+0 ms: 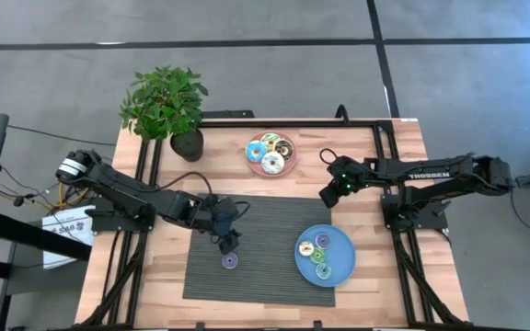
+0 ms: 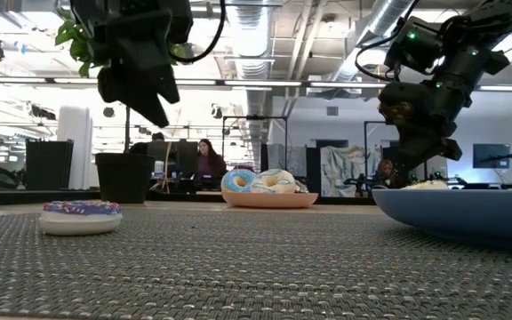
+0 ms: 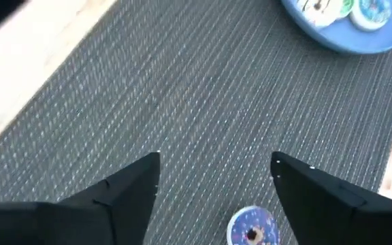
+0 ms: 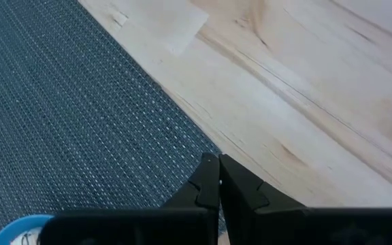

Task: Pick & Place donuts
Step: Put the small dark blue donut on the blue plate

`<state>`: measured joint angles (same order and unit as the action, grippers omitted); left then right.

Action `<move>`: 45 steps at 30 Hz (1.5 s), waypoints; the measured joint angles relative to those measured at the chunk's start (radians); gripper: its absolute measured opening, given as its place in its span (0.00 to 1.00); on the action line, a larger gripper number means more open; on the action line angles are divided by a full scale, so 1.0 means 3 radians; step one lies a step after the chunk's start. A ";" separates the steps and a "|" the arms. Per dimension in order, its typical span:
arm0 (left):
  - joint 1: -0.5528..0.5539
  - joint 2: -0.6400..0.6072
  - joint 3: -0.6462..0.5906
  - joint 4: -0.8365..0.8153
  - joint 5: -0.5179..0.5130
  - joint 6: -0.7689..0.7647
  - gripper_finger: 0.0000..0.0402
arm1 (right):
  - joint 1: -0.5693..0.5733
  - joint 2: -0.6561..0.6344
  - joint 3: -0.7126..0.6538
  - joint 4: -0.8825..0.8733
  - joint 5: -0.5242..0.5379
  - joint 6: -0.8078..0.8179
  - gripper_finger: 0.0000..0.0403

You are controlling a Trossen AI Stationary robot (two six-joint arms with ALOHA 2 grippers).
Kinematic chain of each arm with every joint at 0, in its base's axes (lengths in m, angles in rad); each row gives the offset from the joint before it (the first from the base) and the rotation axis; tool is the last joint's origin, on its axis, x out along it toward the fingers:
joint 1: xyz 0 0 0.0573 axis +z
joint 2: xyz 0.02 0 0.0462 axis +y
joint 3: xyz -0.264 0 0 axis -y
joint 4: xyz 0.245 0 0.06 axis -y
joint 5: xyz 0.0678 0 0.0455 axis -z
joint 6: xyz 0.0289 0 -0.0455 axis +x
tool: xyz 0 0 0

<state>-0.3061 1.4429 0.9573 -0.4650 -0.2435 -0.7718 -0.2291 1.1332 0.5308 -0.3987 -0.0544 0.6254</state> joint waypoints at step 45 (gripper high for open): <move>-0.0814 0.1141 -0.0013 0.0673 -0.0102 0.1379 0.72 | 0.0000 -0.0001 0.0001 0.0054 0.0011 -0.0104 0.00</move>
<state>-0.5503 1.7851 0.9535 -0.2632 -0.2741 -0.3580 -0.2291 1.1330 0.5312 -0.3826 -0.0509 0.5941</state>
